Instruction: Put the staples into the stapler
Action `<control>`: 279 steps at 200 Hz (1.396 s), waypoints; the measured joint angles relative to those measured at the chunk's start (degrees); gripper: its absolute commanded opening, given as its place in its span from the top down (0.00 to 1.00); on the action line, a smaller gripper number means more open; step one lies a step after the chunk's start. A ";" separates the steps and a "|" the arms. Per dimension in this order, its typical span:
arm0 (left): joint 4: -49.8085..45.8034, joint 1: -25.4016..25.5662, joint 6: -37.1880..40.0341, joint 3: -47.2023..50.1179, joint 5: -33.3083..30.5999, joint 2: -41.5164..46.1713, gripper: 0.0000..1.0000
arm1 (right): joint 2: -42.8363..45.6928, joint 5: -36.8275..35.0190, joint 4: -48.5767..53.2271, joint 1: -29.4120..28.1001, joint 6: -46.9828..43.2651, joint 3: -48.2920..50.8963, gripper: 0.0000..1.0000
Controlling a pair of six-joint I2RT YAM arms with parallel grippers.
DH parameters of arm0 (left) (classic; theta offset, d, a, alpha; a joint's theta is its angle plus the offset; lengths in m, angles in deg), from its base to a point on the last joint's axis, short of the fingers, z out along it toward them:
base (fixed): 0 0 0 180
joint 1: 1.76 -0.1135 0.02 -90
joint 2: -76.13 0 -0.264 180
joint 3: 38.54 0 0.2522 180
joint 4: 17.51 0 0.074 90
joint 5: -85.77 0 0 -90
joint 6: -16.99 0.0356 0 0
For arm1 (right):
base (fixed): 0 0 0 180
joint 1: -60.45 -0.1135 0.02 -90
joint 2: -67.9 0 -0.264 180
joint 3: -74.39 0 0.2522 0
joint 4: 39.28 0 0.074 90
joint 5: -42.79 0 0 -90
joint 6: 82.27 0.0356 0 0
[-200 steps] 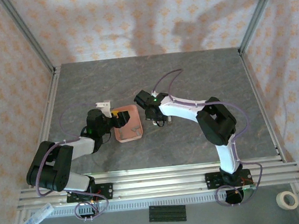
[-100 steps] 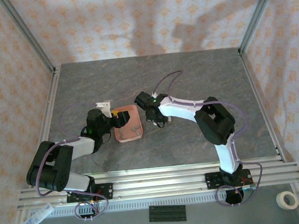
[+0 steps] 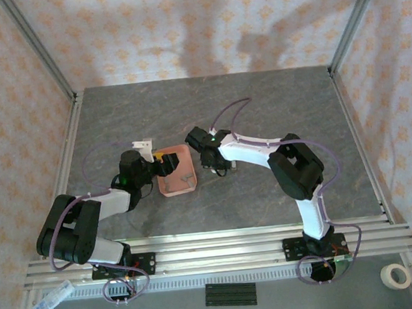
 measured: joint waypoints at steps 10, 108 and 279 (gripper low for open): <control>0.00 0.00 0.00 0.00 0.00 0.00 0.28 | 0.00 0.00 0.35 0.00 -0.09 -0.22 0.72; 0.00 0.00 -0.02 0.00 0.42 0.00 0.29 | 6.58 0.33 -2.56 1.53 -0.52 3.34 0.70; -27.74 10.71 7.17 -18.60 -0.22 5.07 0.33 | 31.85 14.01 -28.89 16.02 -9.51 31.89 0.65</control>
